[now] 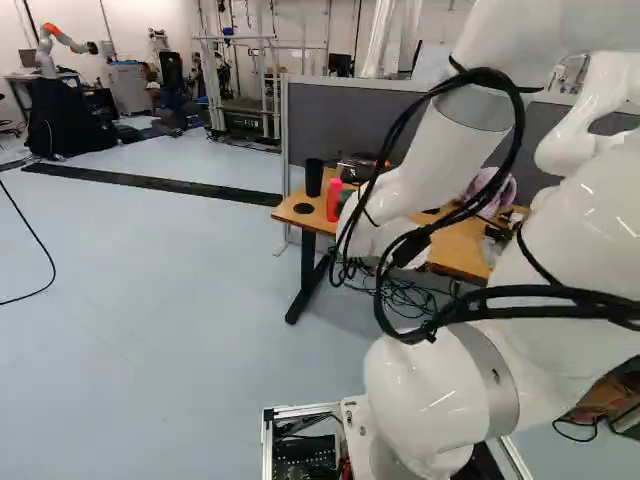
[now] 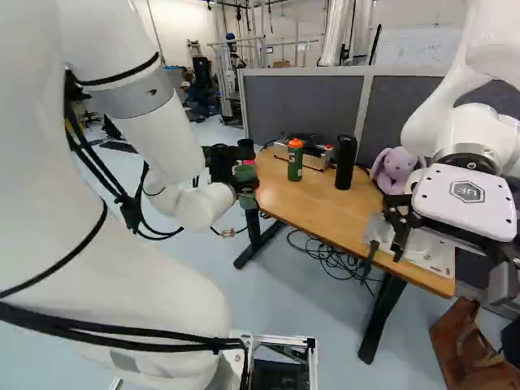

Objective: Place the green cup on the table

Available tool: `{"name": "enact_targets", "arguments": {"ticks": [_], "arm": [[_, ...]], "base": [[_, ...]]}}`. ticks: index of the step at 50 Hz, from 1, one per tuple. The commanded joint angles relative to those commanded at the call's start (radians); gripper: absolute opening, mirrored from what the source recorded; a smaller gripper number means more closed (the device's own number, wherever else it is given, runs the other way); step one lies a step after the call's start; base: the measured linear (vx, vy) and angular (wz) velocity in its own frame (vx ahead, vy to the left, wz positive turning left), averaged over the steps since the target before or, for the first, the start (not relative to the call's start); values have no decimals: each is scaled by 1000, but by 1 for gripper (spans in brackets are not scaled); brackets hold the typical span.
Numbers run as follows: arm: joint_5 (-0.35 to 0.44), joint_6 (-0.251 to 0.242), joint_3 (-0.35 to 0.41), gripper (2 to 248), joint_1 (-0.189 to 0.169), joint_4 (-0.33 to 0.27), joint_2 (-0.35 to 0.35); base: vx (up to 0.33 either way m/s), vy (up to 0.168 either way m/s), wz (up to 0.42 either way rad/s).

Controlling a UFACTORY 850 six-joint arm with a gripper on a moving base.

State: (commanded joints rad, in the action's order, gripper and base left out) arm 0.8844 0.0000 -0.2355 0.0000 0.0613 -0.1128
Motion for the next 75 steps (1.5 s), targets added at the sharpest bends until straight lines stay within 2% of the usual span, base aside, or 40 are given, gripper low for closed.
{"name": "enact_targets", "arguments": {"ticks": [24, 44, 54, 75], "arm": [[52, 0, -127, 121, -1, 187, 129], [105, 0, -176, 121, -25, 349, 213], [156, 0, -183, 121, -28, 381, 245], [291, 0, -190, 121, -28, 387, 305]], "base": [[0, 0, 0], [0, 0, 0], [0, 0, 0], [0, 0, 0]]}}
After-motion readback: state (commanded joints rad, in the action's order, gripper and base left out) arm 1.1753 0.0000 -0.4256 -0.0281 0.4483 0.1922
